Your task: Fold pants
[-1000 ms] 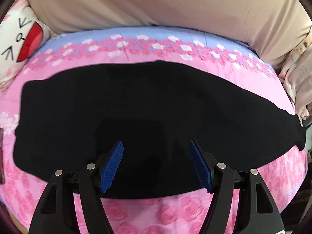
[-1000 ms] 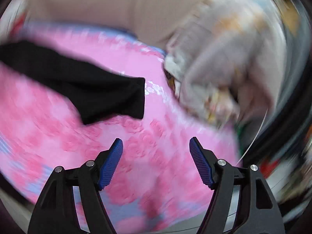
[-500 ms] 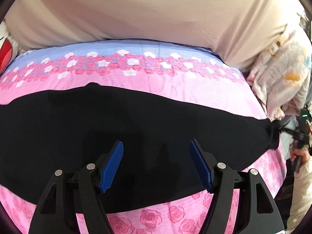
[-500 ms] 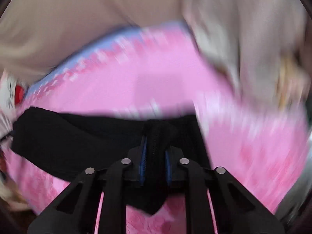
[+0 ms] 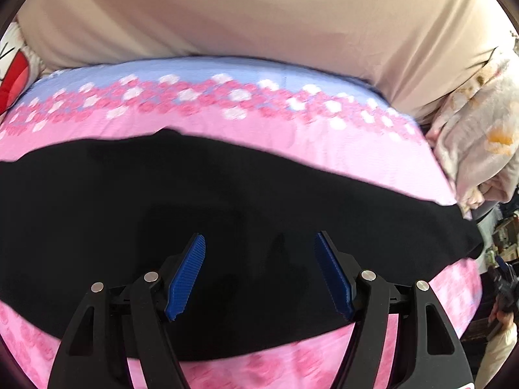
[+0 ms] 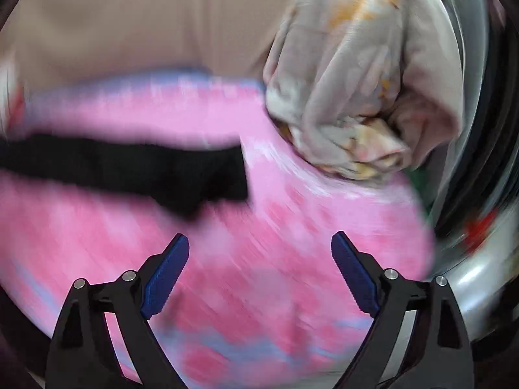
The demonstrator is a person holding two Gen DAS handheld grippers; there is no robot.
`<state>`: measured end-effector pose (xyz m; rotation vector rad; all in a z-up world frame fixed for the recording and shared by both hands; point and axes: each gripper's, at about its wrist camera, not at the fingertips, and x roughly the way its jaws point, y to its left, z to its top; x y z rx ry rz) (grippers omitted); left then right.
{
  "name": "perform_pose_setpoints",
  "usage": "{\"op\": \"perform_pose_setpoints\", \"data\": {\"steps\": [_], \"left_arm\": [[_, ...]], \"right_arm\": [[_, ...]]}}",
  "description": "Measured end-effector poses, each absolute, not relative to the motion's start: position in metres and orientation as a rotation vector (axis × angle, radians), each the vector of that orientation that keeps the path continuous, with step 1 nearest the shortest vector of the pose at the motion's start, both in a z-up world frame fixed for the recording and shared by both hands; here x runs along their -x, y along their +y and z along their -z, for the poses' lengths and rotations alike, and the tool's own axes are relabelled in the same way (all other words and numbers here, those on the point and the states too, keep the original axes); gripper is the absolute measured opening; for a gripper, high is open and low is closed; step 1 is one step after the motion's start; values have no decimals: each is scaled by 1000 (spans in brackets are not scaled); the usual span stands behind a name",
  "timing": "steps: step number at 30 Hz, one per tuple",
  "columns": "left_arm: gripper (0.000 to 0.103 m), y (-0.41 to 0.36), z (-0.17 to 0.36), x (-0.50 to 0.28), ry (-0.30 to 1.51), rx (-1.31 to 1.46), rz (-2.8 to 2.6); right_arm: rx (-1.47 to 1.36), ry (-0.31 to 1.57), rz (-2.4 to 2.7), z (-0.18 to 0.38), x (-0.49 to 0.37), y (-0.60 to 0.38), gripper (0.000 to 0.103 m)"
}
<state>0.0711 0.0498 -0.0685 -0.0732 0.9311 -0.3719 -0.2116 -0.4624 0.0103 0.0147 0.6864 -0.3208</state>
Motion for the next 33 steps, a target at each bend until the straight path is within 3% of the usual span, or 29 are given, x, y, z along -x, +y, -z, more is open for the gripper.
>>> {"op": "perform_pose_setpoints", "data": {"steps": [4,5,7,8,10,14,16,17,18,20,23,24,26,28,29,31,32,33], "left_arm": [[67,26,55,-67,896,93,452],[67,22,53,-64,890,88,459],[67,21,51,-59,880,78,457],[67,23,51,-57,881,79,451],[67,31,53,-58,891,91,420],[67,52,57,-61,906,123,358],[67,57,59,-60,906,129,354],[67,58,61,-59,906,132,358],[67,59,64,-60,913,131,360],[67,56,72,-62,935,121,366],[67,47,86,-68,976,97,361],[67,45,88,-69,983,95,365],[67,40,94,-69,997,103,383],[67,38,100,-69,1017,105,387],[67,36,103,-68,1029,101,385],[67,39,110,-64,1055,89,376],[67,41,111,-62,1060,79,365],[67,45,111,-59,1063,69,349]], "right_arm": [[-374,727,192,-20,145,-497,84],[-469,797,180,-8,122,-511,67],[-546,931,129,21,90,-524,23],[-518,1008,106,33,70,-519,7],[-388,1003,104,21,51,-503,7],[96,601,75,-79,80,-440,7],[197,620,93,-61,95,-447,15],[182,688,124,-42,94,-460,30],[174,766,186,-20,94,-474,35],[141,884,316,17,108,-500,35],[-71,818,293,15,133,-515,37],[-124,780,273,9,136,-513,55],[-211,740,245,4,131,-512,79],[-234,758,216,9,111,-508,75],[-211,791,222,16,98,-504,65],[-176,880,245,35,79,-501,54],[-146,901,279,42,74,-497,39],[-114,897,293,41,73,-492,13]]}}
